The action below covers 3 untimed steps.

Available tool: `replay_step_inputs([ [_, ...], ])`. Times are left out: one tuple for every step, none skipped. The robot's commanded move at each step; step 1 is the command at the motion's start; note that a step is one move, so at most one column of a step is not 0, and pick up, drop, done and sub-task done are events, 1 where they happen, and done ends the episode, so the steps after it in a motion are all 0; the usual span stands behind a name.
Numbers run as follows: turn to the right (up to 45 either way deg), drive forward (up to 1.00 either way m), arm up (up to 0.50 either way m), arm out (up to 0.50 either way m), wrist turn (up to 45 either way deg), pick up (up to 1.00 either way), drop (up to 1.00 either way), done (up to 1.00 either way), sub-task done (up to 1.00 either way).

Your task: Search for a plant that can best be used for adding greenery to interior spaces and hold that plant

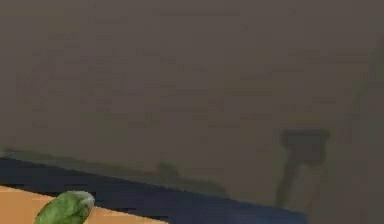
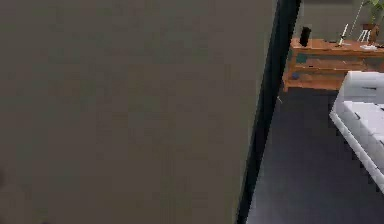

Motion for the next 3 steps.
replay_step_inputs([
  [-45.0, 0.0, 0.0, 0.0, 0.0, 0.0, 0.0, 0.0, 0.0],
  [-45.0, 0.0, 0.0, 0.0, 0.0, 0.0, 0.0, 0.0, 0.0],
  [-45.0, 0.0, 0.0, 0.0, 0.0, 0.0, 0.0, 0.0, 0.0],
])
